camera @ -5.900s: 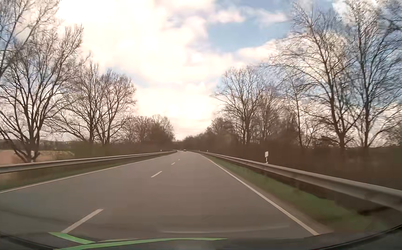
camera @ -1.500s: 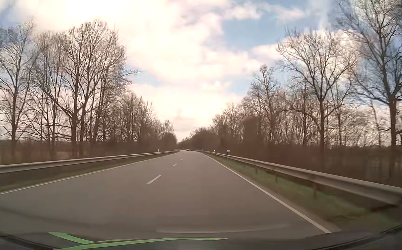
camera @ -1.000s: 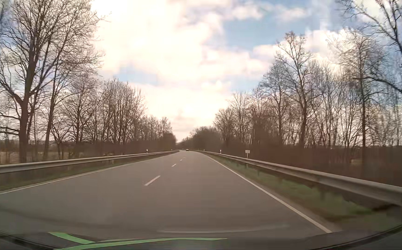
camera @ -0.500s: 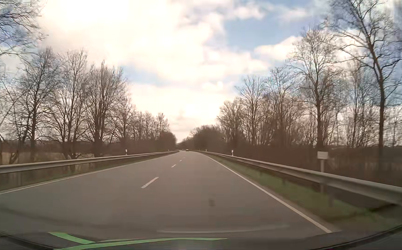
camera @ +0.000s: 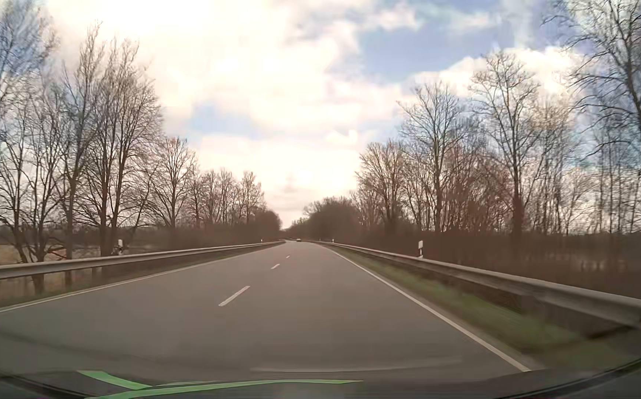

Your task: Follow the waypoints while adhering to traffic rules and regulations

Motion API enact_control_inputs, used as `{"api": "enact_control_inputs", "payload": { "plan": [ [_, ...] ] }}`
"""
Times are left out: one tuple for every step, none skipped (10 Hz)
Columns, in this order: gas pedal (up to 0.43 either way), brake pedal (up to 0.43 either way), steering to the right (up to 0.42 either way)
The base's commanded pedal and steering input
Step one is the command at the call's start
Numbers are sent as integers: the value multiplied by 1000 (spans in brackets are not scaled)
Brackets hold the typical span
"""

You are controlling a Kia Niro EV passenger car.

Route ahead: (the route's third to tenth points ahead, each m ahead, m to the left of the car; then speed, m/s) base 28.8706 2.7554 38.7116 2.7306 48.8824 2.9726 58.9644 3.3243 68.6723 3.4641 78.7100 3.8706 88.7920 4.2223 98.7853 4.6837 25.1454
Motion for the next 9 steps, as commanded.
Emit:
{"api": "enact_control_inputs", "payload": {
  "plan": [
    [248, 0, -1],
    [248, 0, -1],
    [248, 0, -1],
    [248, 0, -1],
    [248, 0, -1],
    [248, 0, -1],
    [248, 0, -1],
    [248, 0, -1],
    [248, 0, -1]
  ]
}}
